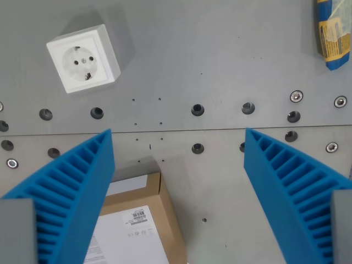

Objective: Move above the white socket

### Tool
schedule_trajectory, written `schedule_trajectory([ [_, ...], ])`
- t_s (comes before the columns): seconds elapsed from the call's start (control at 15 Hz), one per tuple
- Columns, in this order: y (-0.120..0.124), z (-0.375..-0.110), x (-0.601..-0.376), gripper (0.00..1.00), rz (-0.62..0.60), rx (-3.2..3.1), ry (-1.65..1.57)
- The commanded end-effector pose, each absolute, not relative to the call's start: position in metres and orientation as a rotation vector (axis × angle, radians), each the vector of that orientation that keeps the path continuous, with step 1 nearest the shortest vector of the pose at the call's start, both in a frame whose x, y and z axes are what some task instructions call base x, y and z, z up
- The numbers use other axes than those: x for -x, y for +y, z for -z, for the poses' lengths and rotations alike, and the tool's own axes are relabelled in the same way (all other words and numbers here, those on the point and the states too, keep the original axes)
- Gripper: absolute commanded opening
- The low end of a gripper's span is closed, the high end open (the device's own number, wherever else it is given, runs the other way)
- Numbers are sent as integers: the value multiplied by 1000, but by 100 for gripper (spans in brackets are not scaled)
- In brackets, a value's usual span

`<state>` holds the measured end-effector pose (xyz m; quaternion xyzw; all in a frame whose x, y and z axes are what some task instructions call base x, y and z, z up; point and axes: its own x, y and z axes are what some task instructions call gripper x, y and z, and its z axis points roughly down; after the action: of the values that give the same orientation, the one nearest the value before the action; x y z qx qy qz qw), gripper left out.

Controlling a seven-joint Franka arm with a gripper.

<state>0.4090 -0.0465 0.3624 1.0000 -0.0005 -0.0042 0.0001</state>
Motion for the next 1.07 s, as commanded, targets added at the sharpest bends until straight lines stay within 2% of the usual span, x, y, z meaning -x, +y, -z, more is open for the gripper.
schedule_trajectory([
  [0.07, -47, -365, -409, 100, 3, -3141, -1],
  [0.67, -44, -360, -409, 100, -4, -3140, 28],
  [1.07, -37, -348, -409, 100, -49, -3134, 65],
])
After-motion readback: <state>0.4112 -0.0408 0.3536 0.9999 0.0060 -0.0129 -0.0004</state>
